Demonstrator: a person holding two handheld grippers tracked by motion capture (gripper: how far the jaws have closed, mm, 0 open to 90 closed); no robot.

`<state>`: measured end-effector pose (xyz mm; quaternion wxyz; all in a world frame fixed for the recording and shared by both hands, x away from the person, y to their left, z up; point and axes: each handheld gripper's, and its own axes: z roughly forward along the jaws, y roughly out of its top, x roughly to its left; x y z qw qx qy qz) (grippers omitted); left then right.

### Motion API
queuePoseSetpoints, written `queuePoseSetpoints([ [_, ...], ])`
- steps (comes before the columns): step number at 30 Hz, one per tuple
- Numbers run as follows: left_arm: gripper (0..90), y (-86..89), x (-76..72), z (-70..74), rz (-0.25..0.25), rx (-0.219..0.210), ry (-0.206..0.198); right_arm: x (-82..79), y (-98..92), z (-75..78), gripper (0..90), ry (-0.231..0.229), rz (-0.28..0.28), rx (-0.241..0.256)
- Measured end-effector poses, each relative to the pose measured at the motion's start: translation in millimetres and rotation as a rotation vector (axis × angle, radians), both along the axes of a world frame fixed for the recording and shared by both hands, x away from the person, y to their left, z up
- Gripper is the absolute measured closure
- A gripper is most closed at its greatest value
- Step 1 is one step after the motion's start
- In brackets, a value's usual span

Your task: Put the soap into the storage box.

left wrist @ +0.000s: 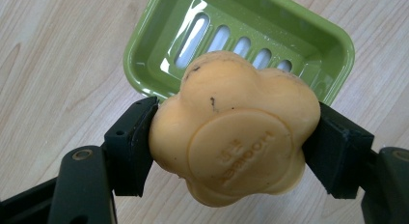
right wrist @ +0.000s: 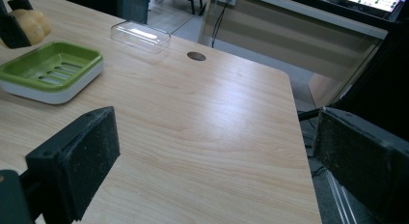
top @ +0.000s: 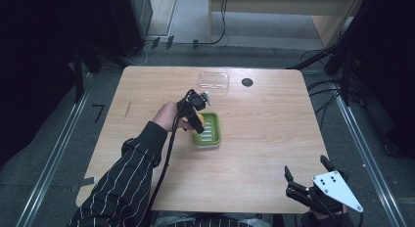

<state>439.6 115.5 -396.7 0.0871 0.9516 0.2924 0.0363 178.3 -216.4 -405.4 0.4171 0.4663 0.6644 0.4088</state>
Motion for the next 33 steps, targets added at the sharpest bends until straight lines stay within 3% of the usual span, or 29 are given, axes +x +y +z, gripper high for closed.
queuePoseSetpoints([
  [13,27.5,-16.7,3.2,-5.0,-0.03,0.008,0.002,-0.9,-1.1,0.0,3.2,0.0,-0.003,-0.002],
  [33,27.4,-30.5,11.4,-24.1,-0.072,0.031,0.023,-1.3,-1.7,-0.1,3.2,-0.001,-0.006,0.002],
])
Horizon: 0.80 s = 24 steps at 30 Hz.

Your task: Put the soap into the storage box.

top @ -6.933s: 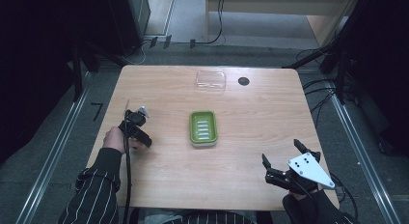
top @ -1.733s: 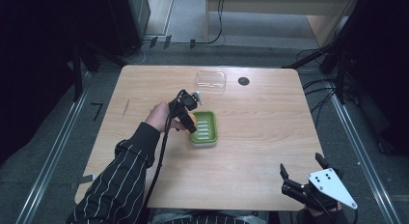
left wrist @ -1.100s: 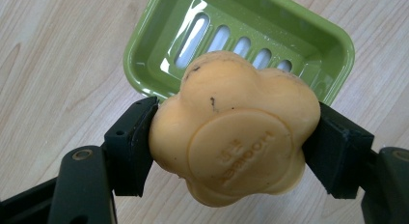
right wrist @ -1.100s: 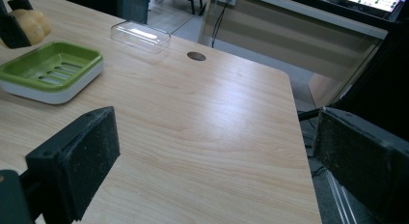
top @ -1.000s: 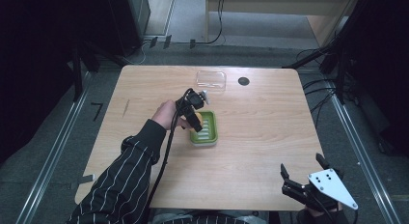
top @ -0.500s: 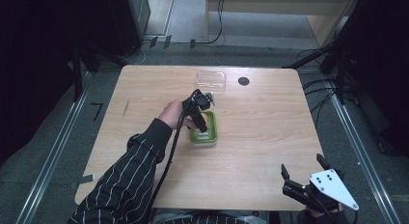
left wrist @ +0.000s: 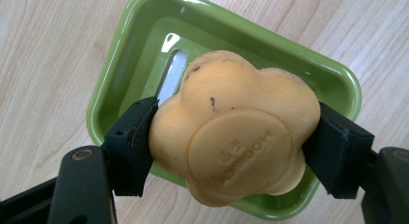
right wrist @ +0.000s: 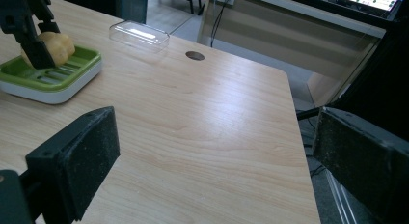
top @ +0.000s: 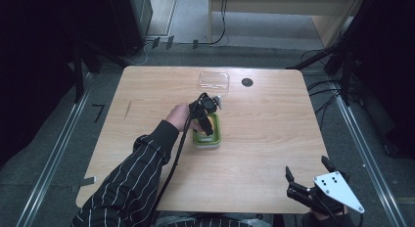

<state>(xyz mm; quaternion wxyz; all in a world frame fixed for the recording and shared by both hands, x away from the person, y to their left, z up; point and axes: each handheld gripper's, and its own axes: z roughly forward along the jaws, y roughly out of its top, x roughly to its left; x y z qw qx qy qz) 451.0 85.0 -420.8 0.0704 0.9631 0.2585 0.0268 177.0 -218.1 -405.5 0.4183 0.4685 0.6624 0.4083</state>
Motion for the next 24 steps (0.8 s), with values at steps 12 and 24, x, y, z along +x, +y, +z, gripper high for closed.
queuePoseSetpoints([
  [12,27.4,-0.9,3.2,-9.2,-0.016,0.014,-0.002,0.1,0.2,0.0,3.2,0.0,-0.001,0.001],
  [24,27.4,-4.6,4.2,-15.6,-0.051,0.027,-0.003,-0.1,-0.4,0.0,3.2,-0.001,-0.002,0.004],
])
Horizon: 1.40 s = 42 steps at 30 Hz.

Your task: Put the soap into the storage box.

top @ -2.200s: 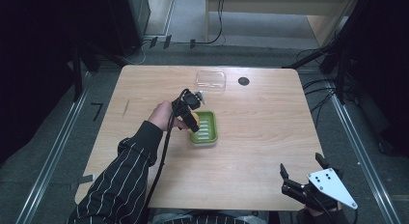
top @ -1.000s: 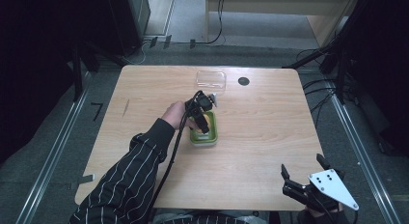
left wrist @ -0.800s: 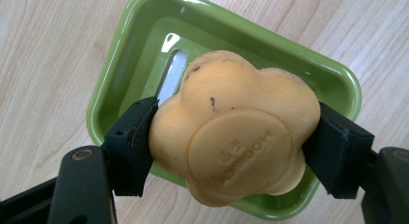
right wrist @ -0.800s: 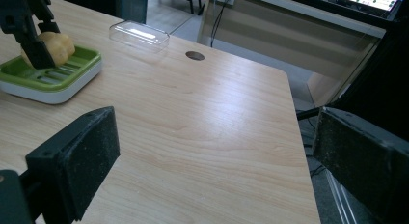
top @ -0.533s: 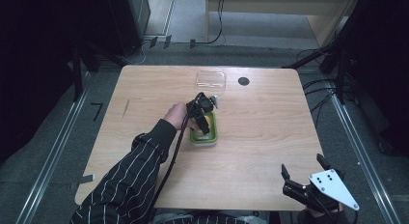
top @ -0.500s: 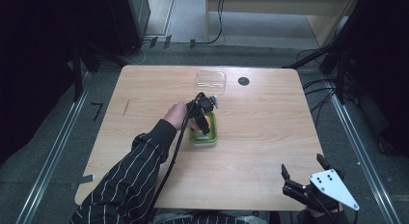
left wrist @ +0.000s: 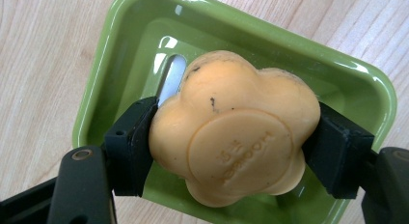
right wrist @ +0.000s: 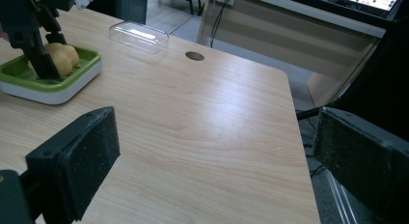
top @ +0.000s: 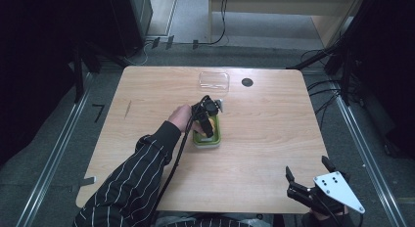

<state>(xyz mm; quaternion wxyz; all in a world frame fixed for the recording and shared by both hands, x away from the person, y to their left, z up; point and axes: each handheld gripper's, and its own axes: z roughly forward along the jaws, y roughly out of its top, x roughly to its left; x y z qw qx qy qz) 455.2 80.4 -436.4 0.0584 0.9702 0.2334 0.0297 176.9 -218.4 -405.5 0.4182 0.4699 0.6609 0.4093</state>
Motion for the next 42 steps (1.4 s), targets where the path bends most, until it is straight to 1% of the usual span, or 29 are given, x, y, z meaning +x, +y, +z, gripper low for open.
queuePoseSetpoints([
  [2,27.3,-0.5,-0.1,-0.5,-0.003,-0.007,0.001,-0.1,0.1,0.0,3.2,0.0,0.004,-0.001],
  [3,27.3,-0.8,-0.5,-0.8,-0.008,-0.011,-0.006,-0.1,0.1,0.0,3.2,0.0,0.003,-0.002],
  [7,27.3,-1.8,-0.7,-2.4,-0.024,-0.01,-0.003,-0.1,0.1,0.0,3.2,0.0,0.003,-0.001],
  [9,27.3,-2.4,-0.7,-3.4,-0.034,0.003,-0.006,-0.1,0.1,0.1,3.2,0.0,0.004,-0.002],
  [14,27.3,-3.2,-1.4,-4.4,-0.053,-0.006,-0.016,-0.1,0.1,0.1,3.2,0.001,0.003,-0.002],
  [19,27.3,-3.8,-2.0,-4.7,-0.067,-0.003,-0.017,-0.1,0.1,0.0,3.2,0.0,0.003,-0.002],
  [28,27.0,-3.0,-1.9,-6.5,-0.07,-0.008,-0.013,-0.2,0.1,0.1,3.2,0.0,0.003,-0.002],
  [36,26.5,-2.4,-1.9,-5.5,-0.071,-0.018,-0.02,-0.2,0.1,0.1,3.2,0.0,0.002,0.0],
  [40,24.8,-2.4,-2.3,-3.9,-0.073,-0.024,-0.022,-0.2,0.1,0.1,3.2,0.0,0.003,-0.001],
  [42,21.5,-2.6,-2.4,-3.1,-0.065,-0.024,-0.026,-0.3,0.1,0.1,3.2,0.0,0.003,-0.001],
])
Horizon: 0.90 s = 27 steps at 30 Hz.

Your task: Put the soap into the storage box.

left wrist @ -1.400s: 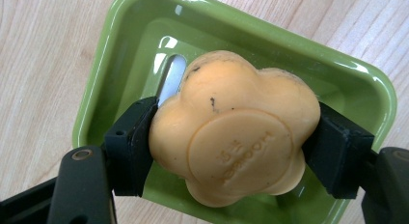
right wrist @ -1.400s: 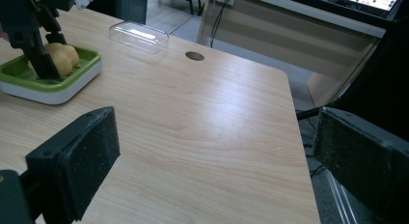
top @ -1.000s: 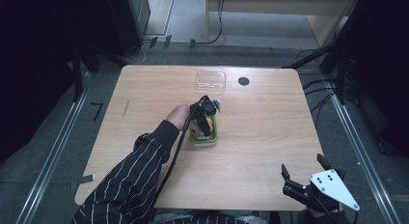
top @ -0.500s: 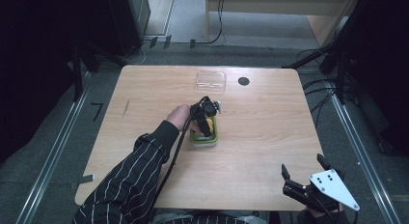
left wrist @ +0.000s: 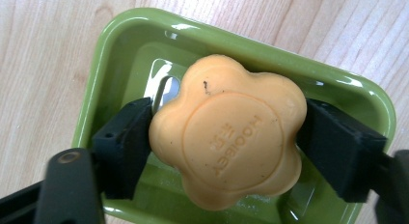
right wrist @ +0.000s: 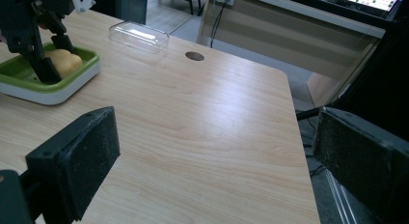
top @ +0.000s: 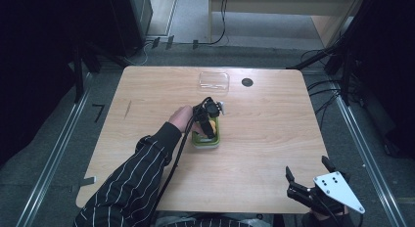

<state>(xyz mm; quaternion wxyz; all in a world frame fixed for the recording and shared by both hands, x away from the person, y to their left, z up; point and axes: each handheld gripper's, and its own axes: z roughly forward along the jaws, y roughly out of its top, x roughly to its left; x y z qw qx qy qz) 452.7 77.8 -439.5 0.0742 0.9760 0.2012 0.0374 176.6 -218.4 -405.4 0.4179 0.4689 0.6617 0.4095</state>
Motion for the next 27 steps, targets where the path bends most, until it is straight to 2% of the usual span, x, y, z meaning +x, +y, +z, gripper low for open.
queuePoseSetpoints([
  [4,13.7,0.8,-0.5,2.8,0.017,-0.005,-0.008,0.0,-0.1,0.0,3.2,-0.001,-0.001,0.0],
  [12,9.9,3.7,-1.0,9.8,0.045,-0.018,-0.015,-0.2,-0.1,0.0,3.2,0.001,-0.002,0.007],
  [18,7.7,4.6,-4.9,15.8,0.053,-0.004,-0.024,0.3,0.3,0.1,3.2,0.001,-0.002,0.009],
  [27,5.3,12.7,-11.7,23.2,0.101,0.011,-0.024,2.6,1.9,0.2,3.2,-0.001,0.007,0.007],
])
